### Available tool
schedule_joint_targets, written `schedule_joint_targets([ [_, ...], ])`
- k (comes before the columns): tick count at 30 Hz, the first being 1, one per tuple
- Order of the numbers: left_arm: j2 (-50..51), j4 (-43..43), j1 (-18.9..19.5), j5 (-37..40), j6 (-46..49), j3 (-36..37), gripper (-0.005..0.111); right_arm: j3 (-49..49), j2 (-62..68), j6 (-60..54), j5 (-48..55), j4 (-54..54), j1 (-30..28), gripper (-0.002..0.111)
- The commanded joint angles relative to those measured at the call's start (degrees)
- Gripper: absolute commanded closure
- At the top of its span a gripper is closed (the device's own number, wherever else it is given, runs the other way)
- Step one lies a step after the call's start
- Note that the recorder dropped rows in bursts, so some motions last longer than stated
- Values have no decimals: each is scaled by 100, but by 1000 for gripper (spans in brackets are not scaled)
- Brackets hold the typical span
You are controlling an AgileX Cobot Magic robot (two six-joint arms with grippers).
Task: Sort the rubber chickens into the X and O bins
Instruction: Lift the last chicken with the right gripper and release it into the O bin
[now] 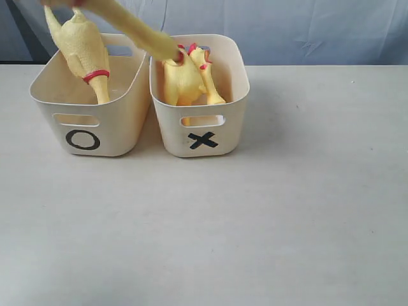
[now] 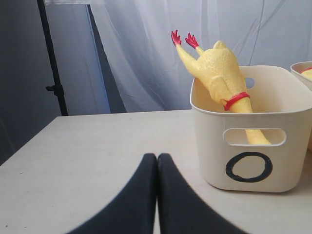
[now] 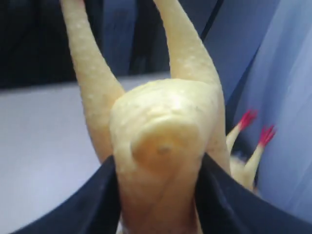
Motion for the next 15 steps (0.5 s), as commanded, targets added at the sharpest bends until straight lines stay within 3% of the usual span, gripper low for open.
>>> schedule_joint_targets([
  [1,-30,-18,-47,-6,-21,-5,107,6,353,51,-2615,702,-17,109],
  [6,-30,-18,-47,-6,-21,-5,107,6,1123,49,-4220,968,-27,109],
  [15,-30,-18,-47,-6,-21,-5,107,6,2450,49,-4175,1376,-137,109],
])
